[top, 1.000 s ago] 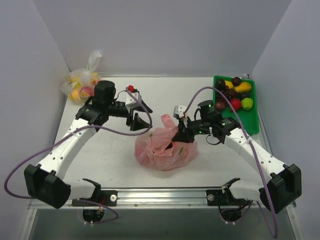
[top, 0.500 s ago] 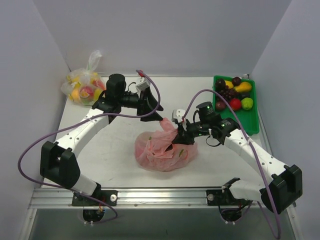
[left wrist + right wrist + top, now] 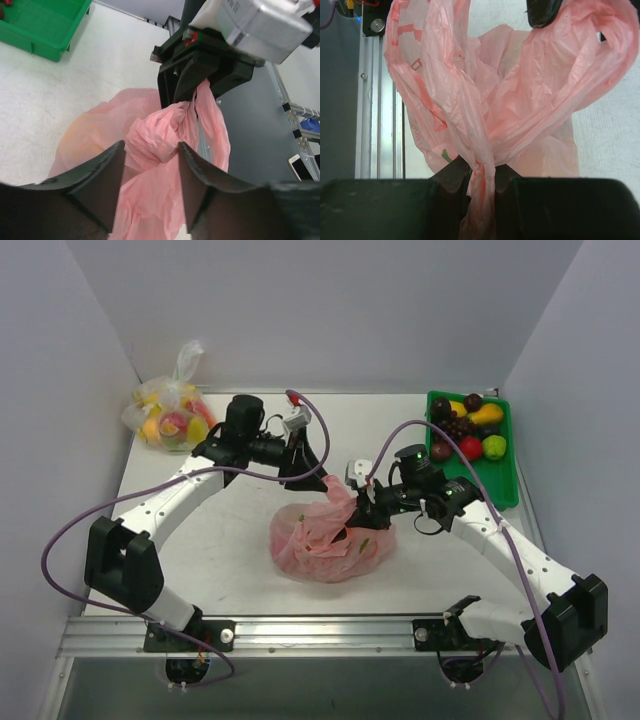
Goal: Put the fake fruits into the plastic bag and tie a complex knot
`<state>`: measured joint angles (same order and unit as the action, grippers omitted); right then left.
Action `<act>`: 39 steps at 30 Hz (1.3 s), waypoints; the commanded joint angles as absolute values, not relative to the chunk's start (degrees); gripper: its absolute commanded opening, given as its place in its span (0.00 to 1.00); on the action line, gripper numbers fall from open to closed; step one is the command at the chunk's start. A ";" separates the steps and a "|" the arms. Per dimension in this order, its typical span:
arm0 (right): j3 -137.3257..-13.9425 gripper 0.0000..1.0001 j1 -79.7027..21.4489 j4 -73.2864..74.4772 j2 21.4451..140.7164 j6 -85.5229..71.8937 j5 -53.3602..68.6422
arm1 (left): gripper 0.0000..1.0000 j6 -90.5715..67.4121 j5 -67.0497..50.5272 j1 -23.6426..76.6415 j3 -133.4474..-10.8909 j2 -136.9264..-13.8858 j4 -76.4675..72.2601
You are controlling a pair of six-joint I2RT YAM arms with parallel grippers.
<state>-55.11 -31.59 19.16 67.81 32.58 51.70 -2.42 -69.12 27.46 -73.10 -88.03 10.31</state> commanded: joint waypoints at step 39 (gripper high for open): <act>-56.51 0.00 -26.46 17.32 77.34 -6.50 52.03 | 0.00 29.17 -34.91 51.84 -69.61 -65.39 26.61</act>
<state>-57.30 -27.59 15.09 76.09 -1.21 56.16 23.70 -40.49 47.33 -69.10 -67.51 25.32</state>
